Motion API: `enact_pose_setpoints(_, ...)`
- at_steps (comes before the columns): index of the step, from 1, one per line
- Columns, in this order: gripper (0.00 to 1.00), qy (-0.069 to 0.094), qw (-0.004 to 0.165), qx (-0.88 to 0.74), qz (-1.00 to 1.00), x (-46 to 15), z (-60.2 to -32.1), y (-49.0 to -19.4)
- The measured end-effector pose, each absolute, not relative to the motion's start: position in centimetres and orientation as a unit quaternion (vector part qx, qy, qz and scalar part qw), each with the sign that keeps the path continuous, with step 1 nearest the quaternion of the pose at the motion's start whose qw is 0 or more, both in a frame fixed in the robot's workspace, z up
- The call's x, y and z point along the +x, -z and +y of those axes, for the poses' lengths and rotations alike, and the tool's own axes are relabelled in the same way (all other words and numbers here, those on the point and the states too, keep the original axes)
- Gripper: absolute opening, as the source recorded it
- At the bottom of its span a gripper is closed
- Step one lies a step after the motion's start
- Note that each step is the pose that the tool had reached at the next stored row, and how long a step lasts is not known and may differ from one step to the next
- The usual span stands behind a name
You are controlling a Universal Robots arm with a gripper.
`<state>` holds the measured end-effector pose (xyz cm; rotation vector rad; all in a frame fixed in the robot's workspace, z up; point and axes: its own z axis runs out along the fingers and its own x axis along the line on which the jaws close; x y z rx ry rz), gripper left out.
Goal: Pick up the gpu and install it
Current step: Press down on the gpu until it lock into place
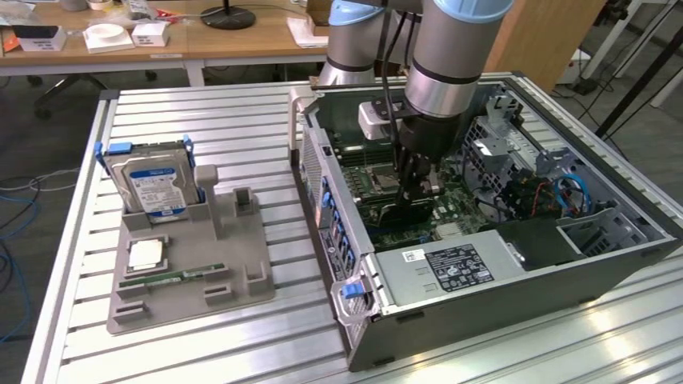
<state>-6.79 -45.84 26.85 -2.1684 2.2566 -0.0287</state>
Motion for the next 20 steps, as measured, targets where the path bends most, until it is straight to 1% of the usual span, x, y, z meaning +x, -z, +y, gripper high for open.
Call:
enact_pose_setpoints(7,0.11,0.01,0.005,-0.693,0.721,-6.79,-45.83,-26.83)
enact_pose_setpoints(20,0.11,0.01,0.005,-0.693,0.721,-6.76,-45.84,-25.86)
